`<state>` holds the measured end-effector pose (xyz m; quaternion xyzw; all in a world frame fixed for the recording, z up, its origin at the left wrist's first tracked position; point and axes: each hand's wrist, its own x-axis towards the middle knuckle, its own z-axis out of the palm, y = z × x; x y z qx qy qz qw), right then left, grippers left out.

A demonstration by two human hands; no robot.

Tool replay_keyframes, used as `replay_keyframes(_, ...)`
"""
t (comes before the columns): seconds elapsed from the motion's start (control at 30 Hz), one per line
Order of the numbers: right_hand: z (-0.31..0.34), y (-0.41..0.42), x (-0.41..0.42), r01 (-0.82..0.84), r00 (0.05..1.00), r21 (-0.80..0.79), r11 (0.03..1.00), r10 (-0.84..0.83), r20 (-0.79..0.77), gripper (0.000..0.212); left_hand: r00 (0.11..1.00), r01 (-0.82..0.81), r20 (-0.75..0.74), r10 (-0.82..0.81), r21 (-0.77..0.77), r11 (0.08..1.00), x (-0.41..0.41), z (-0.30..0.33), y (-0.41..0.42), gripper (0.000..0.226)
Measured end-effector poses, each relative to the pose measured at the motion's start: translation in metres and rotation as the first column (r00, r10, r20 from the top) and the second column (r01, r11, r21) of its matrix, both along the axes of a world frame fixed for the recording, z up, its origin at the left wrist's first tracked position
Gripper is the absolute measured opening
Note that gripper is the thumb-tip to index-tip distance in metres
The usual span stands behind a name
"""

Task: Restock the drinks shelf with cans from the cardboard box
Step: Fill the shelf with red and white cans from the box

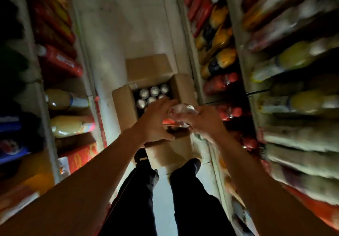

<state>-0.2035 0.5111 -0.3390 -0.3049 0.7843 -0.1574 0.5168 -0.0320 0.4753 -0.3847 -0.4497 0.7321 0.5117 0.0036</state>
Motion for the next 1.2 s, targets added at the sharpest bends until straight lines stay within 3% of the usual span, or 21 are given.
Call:
replay_keyframes(0.13,0.167,-0.002,-0.033,0.01,0.998,-0.229,0.973,-0.023,-0.051,0.047,0.976,-0.099,-0.2,0.083,-0.07,0.993,-0.048,0.137,-0.029,0.065)
replay_keyframes(0.2,0.258,0.016,-0.059,0.091,0.986,-0.352,0.931,-0.135,-0.102,0.044,0.963,-0.06,-0.27,0.009,-0.182,0.981,-0.083,0.23,-0.031,0.062)
replay_keyframes(0.27,0.291,0.025,-0.062,0.099,0.983,-0.423,0.901,-0.154,-0.099,0.041,0.941,-0.101,-0.337,0.033,-0.185,0.978,-0.097,0.264,-0.027,0.068)
replay_keyframes(0.37,0.373,0.059,-0.084,0.221,0.911,-0.635,0.74,-0.389,-0.136,0.051,0.879,-0.051,-0.465,-0.107,-0.314,0.948,-0.15,0.353,-0.013,0.065)
replay_keyframes(0.5,0.437,0.096,-0.111,0.299,0.739,-0.804,0.514,-0.657,-0.146,0.06,0.811,0.015,-0.522,-0.263,-0.431,0.902,-0.208,0.43,0.019,0.054)
replay_keyframes(0.6,0.469,0.128,-0.133,0.308,0.644,-0.843,0.44,-0.749,-0.156,0.072,0.769,0.088,-0.516,-0.376,-0.497,0.863,-0.242,0.469,0.042,0.054)
replay_keyframes(0.67,0.483,0.146,-0.148,0.301,0.606,-0.851,0.429,-0.776,-0.176,0.075,0.682,0.208,-0.571,-0.457,-0.448,0.87,-0.258,0.484,0.055,0.065)
replay_keyframes(0.73,0.496,0.163,-0.169,0.307,0.58,-0.861,0.405,-0.797,-0.168,0.07,0.614,0.309,-0.59,-0.524,-0.431,0.848,-0.276,0.496,0.068,0.069)
replay_keyframes(0.83,0.506,0.18,-0.2,0.338,0.592,-0.863,0.375,-0.798,-0.115,0.059,0.57,0.311,-0.584,-0.578,-0.497,0.81,-0.301,0.502,0.084,0.06)
replay_keyframes(0.97,0.488,0.187,-0.234,0.356,0.614,-0.89,0.286,-0.789,-0.009,0.065,0.583,0.238,-0.562,-0.587,-0.573,0.784,-0.333,0.498,0.091,0.077)
replay_keyframes(1.07,0.464,0.18,-0.243,0.397,0.626,-0.863,0.314,-0.78,0.004,0.075,0.648,0.203,-0.524,-0.554,-0.581,0.788,-0.343,0.487,0.09,0.068)
replay_keyframes(1.2,0.441,0.171,-0.255,0.419,0.581,-0.821,0.388,-0.809,-0.086,0.06,0.746,0.231,-0.438,-0.502,-0.536,0.812,-0.354,0.47,0.087,0.055)
